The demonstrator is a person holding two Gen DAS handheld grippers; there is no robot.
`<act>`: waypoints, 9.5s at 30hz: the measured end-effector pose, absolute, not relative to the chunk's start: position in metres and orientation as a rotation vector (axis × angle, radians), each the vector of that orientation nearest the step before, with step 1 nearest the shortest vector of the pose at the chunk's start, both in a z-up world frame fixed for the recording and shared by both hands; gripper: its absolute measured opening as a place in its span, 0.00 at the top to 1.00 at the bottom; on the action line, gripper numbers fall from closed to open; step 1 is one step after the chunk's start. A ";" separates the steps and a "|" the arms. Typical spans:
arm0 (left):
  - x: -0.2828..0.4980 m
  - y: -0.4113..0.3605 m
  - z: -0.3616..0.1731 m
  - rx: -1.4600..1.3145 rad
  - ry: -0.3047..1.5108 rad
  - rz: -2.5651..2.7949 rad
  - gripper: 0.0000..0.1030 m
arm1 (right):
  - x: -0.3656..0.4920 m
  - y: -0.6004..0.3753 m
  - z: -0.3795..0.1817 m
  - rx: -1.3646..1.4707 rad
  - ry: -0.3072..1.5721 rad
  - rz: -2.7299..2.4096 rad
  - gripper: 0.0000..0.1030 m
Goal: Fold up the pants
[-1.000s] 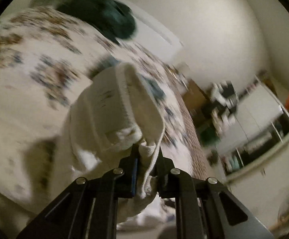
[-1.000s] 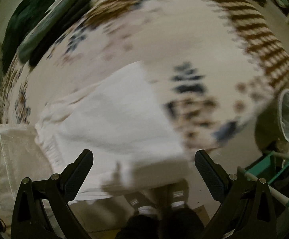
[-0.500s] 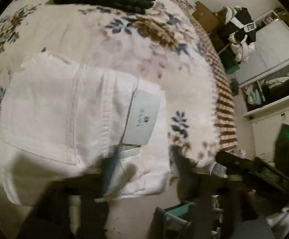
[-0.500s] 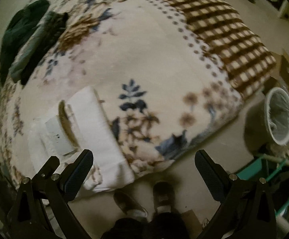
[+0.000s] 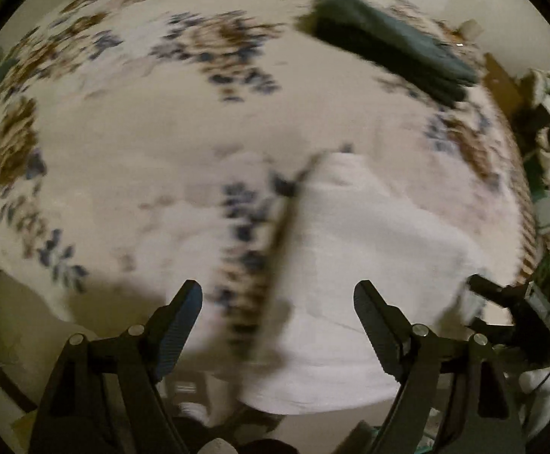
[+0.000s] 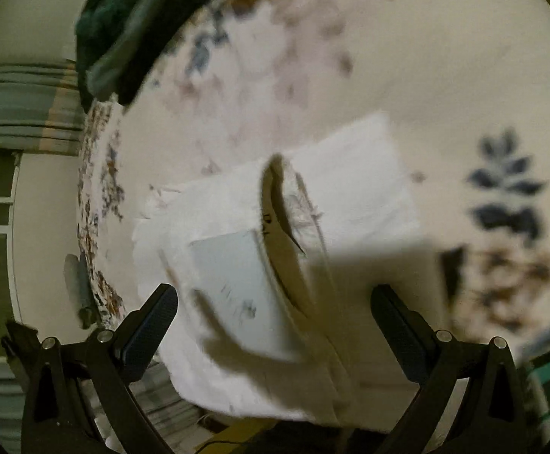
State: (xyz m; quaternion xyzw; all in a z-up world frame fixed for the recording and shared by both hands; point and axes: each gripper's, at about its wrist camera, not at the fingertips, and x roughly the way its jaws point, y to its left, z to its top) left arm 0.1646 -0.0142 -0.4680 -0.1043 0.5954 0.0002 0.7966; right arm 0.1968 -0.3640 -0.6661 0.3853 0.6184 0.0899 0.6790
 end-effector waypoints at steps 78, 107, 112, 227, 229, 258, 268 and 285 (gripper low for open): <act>0.189 -0.097 -0.551 -0.413 1.515 -0.256 0.17 | 0.042 -0.442 -0.743 1.540 1.079 -0.067 0.33; 0.203 -0.119 -0.535 -0.421 1.362 -0.369 0.81 | 0.086 -0.414 -0.700 1.323 0.995 -0.041 0.71; 0.199 -0.119 -0.496 -0.404 1.333 -0.382 0.82 | 0.087 -0.414 -0.668 1.292 0.998 -0.031 0.74; 0.198 -0.082 -0.012 0.029 0.751 -0.008 0.12 | 0.119 -0.258 0.018 0.113 0.649 -0.104 0.00; 0.195 -0.082 -0.011 0.034 0.747 -0.007 0.04 | 0.112 -0.255 0.024 0.112 0.650 -0.099 0.00; 0.173 -0.080 0.000 0.063 0.730 0.019 0.00 | 0.110 -0.248 0.025 0.091 0.665 -0.077 0.00; 0.171 -0.079 0.001 0.063 0.728 0.016 0.00 | 0.107 -0.243 0.021 0.089 0.668 -0.085 0.00; 0.167 -0.079 0.002 0.063 0.730 0.019 0.00 | 0.100 -0.238 0.018 0.092 0.667 -0.092 0.00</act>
